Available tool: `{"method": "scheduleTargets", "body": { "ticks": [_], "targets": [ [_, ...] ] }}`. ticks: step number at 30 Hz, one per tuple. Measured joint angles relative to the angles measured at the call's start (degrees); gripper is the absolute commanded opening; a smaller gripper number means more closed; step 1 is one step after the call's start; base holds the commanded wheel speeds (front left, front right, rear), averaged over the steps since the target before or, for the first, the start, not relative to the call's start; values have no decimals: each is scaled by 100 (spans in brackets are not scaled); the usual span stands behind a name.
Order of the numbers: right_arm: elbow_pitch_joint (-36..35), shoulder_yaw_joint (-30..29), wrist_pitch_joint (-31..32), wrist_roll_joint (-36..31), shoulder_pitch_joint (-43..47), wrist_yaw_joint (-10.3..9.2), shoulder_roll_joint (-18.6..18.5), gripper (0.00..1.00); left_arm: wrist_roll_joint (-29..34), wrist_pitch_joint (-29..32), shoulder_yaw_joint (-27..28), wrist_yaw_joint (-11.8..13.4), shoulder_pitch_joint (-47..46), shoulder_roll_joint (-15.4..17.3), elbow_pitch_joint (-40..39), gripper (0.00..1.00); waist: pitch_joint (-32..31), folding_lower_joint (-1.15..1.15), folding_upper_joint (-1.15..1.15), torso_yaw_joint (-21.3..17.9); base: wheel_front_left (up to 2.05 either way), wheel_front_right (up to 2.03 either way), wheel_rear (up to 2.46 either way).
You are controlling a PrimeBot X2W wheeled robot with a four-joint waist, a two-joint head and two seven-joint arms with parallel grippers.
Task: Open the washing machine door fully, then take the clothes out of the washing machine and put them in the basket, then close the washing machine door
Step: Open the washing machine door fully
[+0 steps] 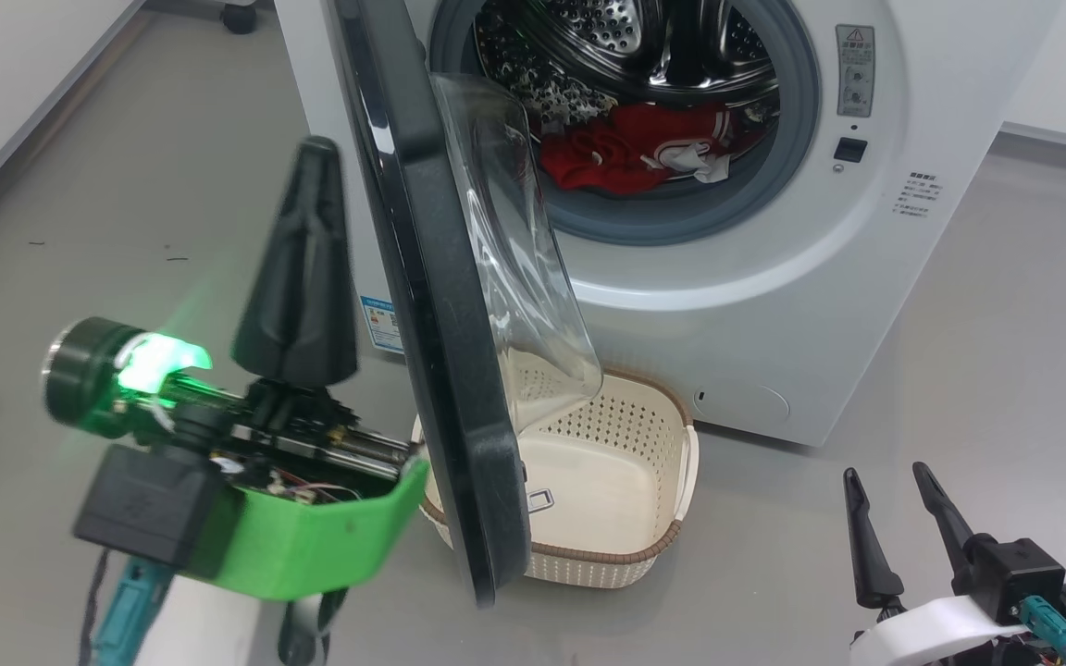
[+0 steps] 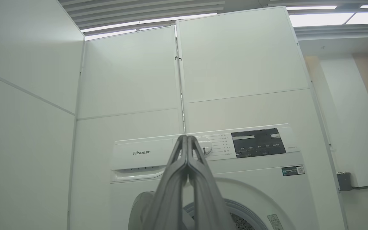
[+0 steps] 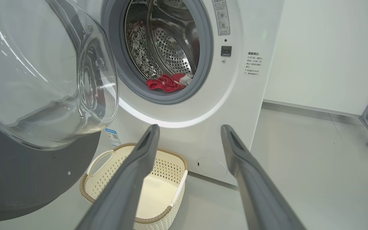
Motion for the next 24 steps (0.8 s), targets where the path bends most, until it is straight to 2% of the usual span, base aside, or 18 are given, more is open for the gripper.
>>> {"method": "scheduleTargets", "body": {
  "ticks": [8,12,24],
  "targets": [
    [58,7,0,-3,2,11,22,100,-256,11,-1115,-444,269,10,78,0,-98,0,0,-54,0,0,0],
    [76,0,0,-57,4,49,29,100,-468,275,-1548,-624,583,44,222,0,-132,0,0,-73,0,0,0],
    [89,-33,0,-111,80,68,53,100,-985,1278,-2436,-793,1129,141,559,0,-151,0,0,-48,0,0,0]
  ]
}}
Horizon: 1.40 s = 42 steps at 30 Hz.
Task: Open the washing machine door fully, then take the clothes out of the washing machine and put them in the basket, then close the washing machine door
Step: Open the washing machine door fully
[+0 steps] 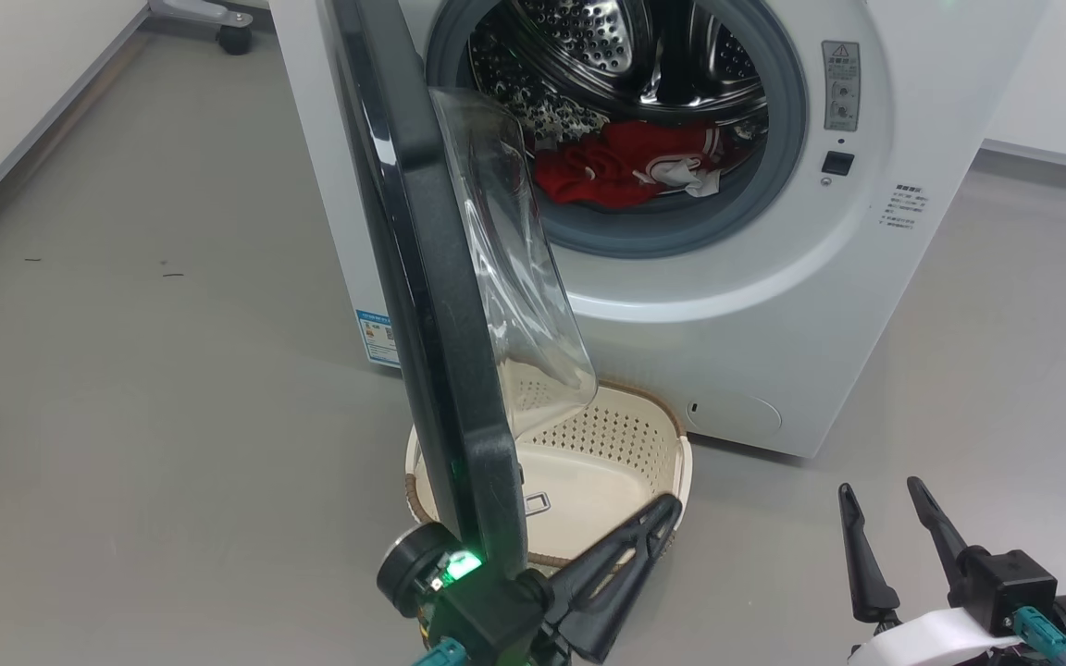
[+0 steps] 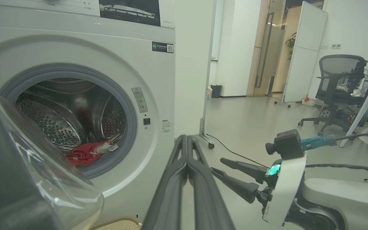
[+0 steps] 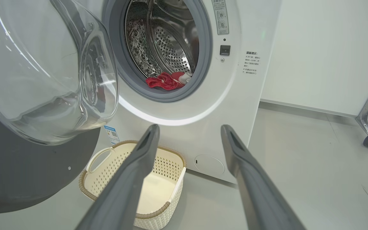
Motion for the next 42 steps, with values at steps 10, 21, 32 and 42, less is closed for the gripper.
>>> {"method": "scheduleTargets", "body": {
  "ticks": [10,21,32,42],
  "targets": [
    [8,-8,0,-20,9,32,33,100,-58,397,-52,-8,129,252,255,0,59,0,0,24,0,0,0],
    [5,-51,0,-51,6,34,53,100,291,363,360,275,119,375,709,0,158,0,0,8,0,0,0],
    [5,-93,0,-86,2,83,63,100,342,294,501,456,116,359,1028,0,223,0,0,-2,0,0,0],
    [32,-138,0,-93,-14,92,71,100,388,183,611,536,104,328,1239,0,228,0,0,23,0,0,0]
  ]
}}
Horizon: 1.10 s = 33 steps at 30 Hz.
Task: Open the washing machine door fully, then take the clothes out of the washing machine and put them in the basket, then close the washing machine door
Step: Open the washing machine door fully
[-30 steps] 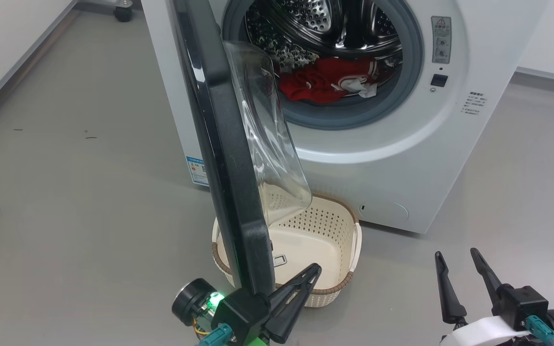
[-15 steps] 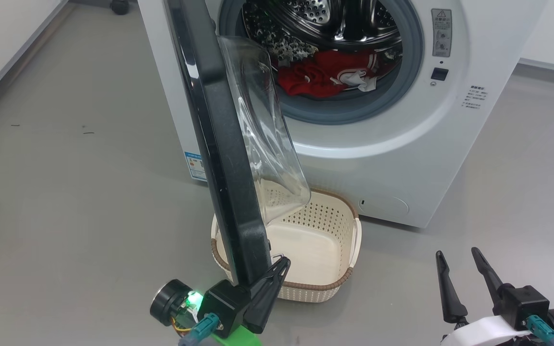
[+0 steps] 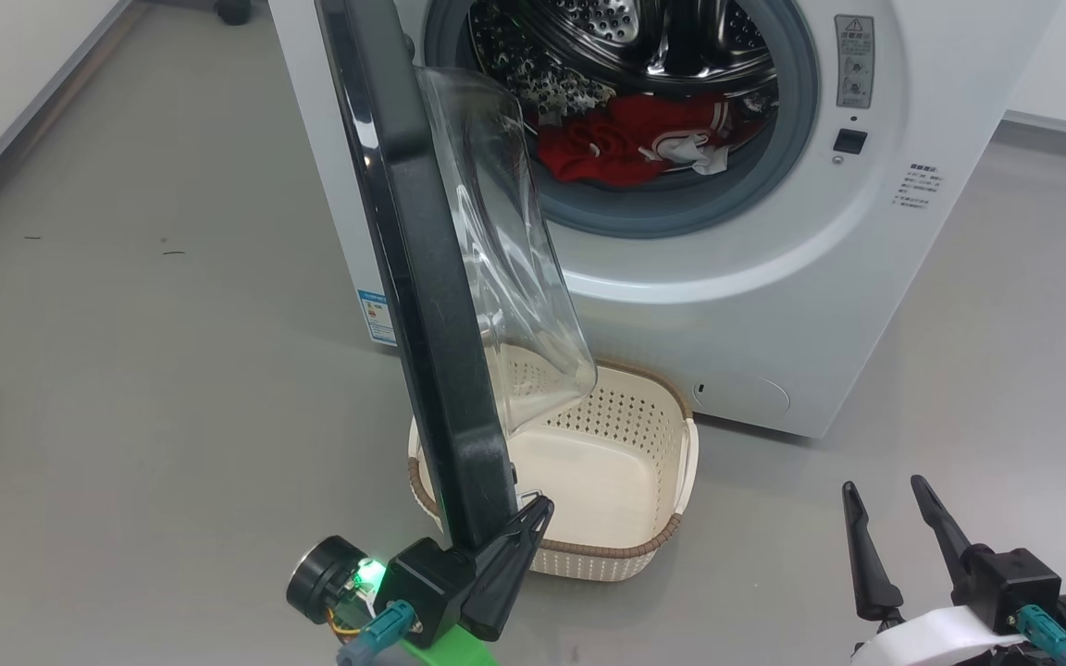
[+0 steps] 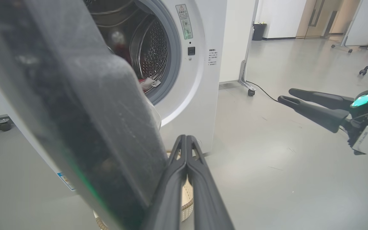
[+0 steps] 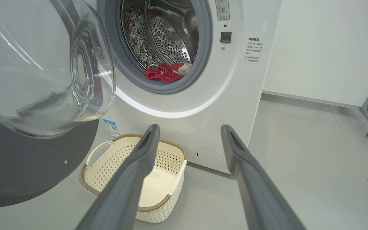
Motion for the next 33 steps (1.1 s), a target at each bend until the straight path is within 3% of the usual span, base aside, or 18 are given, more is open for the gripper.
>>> {"method": "scheduleTargets", "body": {
  "ticks": [19,33],
  "targets": [
    [25,-103,0,-43,2,40,21,100,48,-202,49,226,38,-14,124,0,-84,0,0,281,0,0,0],
    [12,-166,0,-49,3,41,23,100,136,-301,396,479,238,89,121,0,-61,0,0,572,0,0,0]
  ]
}}
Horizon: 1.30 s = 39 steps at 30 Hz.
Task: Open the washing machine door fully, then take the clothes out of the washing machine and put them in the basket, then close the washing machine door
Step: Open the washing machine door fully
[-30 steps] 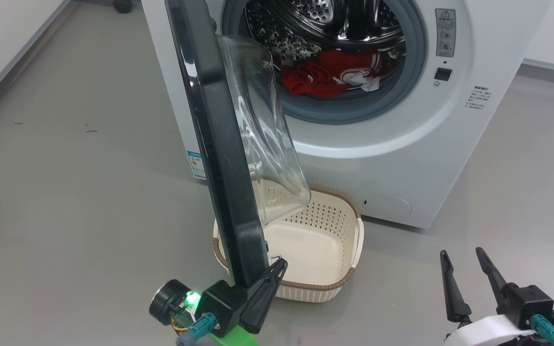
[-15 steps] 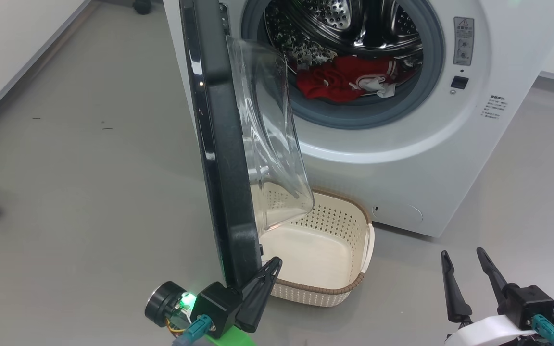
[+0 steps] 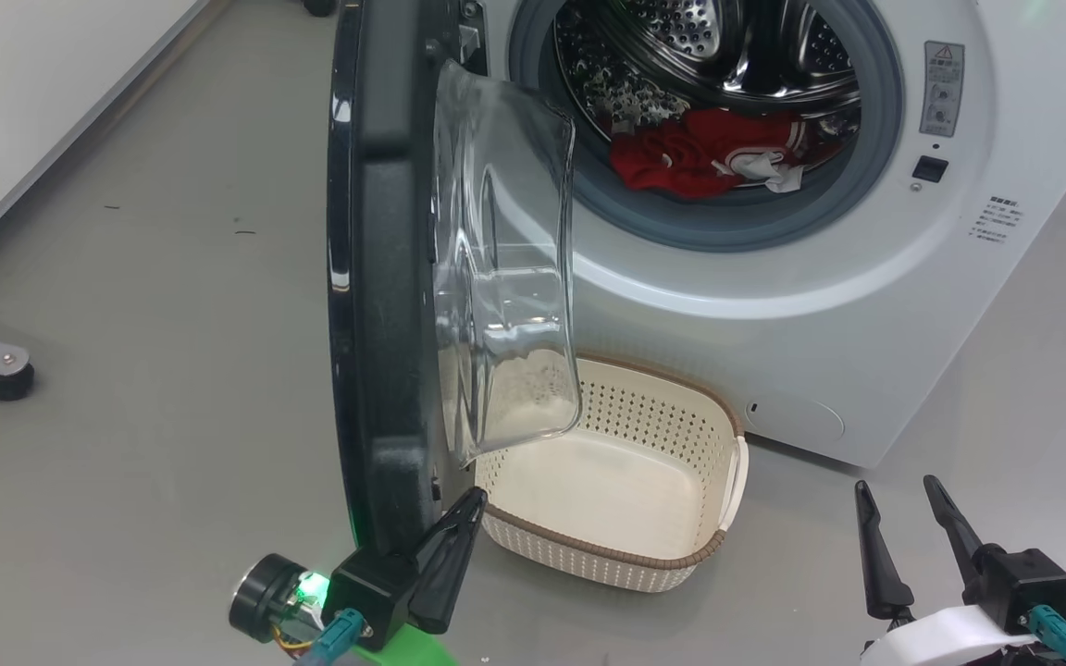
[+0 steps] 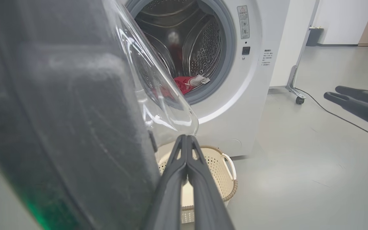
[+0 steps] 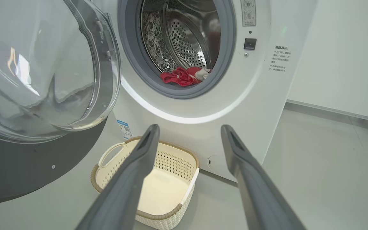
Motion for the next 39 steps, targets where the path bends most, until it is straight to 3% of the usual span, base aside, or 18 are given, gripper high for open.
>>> {"method": "scheduleTargets", "body": {
  "ticks": [11,39],
  "targets": [
    [4,19,0,-2,-2,16,4,100,14,-121,482,167,202,46,7,0,6,0,0,125,0,0,0],
    [9,2,0,-64,-102,53,8,100,68,-409,2019,226,246,91,485,0,220,0,0,15,0,0,0]
  ]
}}
